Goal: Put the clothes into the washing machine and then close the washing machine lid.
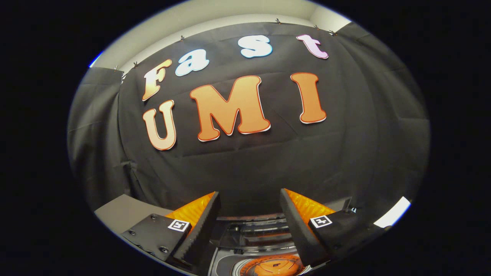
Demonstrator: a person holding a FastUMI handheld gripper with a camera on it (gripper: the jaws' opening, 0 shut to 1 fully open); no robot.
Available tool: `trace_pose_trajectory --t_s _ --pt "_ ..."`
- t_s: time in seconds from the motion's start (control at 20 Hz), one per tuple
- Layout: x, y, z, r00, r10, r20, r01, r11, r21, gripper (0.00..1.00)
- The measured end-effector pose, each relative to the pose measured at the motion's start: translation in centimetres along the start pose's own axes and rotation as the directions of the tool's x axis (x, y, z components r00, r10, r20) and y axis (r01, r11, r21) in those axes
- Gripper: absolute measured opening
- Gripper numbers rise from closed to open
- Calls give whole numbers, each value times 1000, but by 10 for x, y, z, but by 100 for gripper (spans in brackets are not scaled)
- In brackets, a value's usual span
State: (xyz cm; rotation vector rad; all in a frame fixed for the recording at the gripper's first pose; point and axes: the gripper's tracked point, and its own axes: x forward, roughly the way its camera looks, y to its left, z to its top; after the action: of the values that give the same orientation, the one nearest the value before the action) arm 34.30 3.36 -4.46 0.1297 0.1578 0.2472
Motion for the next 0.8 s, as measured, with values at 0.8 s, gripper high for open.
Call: trace_pose_trajectory --t_s 0.8 --pt "103 -25 -88 981 -46 -189 27 994 -102 95"
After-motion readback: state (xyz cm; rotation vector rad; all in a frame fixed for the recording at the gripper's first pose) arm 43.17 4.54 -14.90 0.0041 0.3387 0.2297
